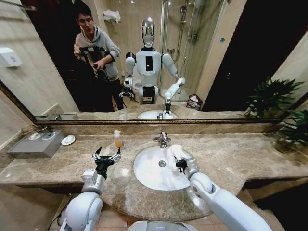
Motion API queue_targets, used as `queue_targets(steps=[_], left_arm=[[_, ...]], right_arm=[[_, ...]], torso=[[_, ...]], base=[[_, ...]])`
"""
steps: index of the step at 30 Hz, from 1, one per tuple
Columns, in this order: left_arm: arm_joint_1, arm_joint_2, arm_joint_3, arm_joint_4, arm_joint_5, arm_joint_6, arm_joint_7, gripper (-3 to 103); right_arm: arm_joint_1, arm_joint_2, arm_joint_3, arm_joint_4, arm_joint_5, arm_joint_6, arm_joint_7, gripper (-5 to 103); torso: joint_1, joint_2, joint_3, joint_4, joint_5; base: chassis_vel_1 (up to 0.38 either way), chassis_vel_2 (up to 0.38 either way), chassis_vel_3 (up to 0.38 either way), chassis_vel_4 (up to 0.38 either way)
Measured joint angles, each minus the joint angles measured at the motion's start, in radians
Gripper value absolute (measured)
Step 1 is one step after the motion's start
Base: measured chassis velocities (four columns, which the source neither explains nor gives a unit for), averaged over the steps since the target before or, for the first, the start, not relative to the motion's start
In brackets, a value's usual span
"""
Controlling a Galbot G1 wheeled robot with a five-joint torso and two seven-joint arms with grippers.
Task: Pick up the towel from the sink counter and wipe the mirror surface.
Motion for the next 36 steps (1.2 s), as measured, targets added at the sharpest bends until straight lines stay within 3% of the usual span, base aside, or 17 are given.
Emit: queue_targets(steps=[4, 8, 12, 14, 17, 18, 20, 23, 26, 36], left_arm=[[0.0, 0.0, 0.0, 0.0, 0.0, 0.0, 0.0, 100], [0.0, 0.0, 0.0, 0.0, 0.0, 0.0, 0.0, 100], [0.0, 0.0, 0.0, 0.0, 0.0, 0.0, 0.0, 100], [0.0, 0.0, 0.0, 0.0, 0.0, 0.0, 0.0, 100], [0.0, 0.0, 0.0, 0.0, 0.0, 0.0, 0.0, 100], [0.0, 0.0, 0.0, 0.0, 0.0, 0.0, 0.0, 100], [0.0, 0.0, 0.0, 0.0, 0.0, 0.0, 0.0, 100], [0.0, 0.0, 0.0, 0.0, 0.0, 0.0, 0.0, 100], [0.0, 0.0, 0.0, 0.0, 0.0, 0.0, 0.0, 100], [0.0, 0.0, 0.0, 0.0, 0.0, 0.0, 0.0, 100]], right_arm=[[-0.037, -0.026, 0.04, 0.055, 0.002, 0.003, 0.012, 16], [-0.083, -0.009, 0.083, 0.095, -0.072, 0.059, 0.006, 16], [-0.155, 0.036, 0.177, 0.126, -0.254, 0.163, -0.04, 16], [-0.17, 0.041, 0.197, 0.129, -0.297, 0.176, -0.048, 16], [-0.251, 0.054, 0.274, 0.129, -0.526, 0.267, -0.093, 16], [-0.251, 0.054, 0.274, 0.129, -0.526, 0.267, -0.093, 16], [-0.323, 0.082, 0.331, 0.137, -0.624, 0.359, -0.113, 16], [-0.373, 0.128, 0.391, 0.152, -0.658, 0.446, -0.145, 16], [-0.397, 0.159, 0.436, 0.172, -0.665, 0.476, -0.165, 16], [-0.475, 0.202, 0.518, 0.239, -0.641, 0.486, -0.203, 16]], torso=[[0.0, 0.0, 0.0, -0.0002, 0.0001], [0.0, 0.0, 0.0, -0.0001, 0.0006], [0.0, 0.0, 0.0, 0.0, 0.0004], [0.0, 0.0, 0.0, 0.0, 0.0002], [0.0, 0.0, 0.0, 0.0, 0.0], [0.0, 0.0, 0.0, 0.0, 0.0], [0.0, 0.0, 0.0, -0.0006, 0.0004], [0.0, 0.0, 0.0, -0.0002, 0.0003], [0.0, 0.0, 0.0, 0.0, 0.0001], [0.0, 0.0, 0.0, -0.0001, 0.0001]], base=[[0.0, 0.0, 0.0, 0.0], [0.0, 0.0, 0.0, 0.0], [0.0, 0.0, 0.0, 0.0], [0.0, 0.0, 0.0, 0.0], [0.0, 0.0, 0.0, 0.0], [0.0, 0.0, 0.0, 0.0], [0.0, 0.0, 0.0, 0.0], [0.0, 0.0, 0.0, 0.0], [0.0, 0.0, 0.0, 0.0], [0.0, 0.0, 0.0, 0.0]])
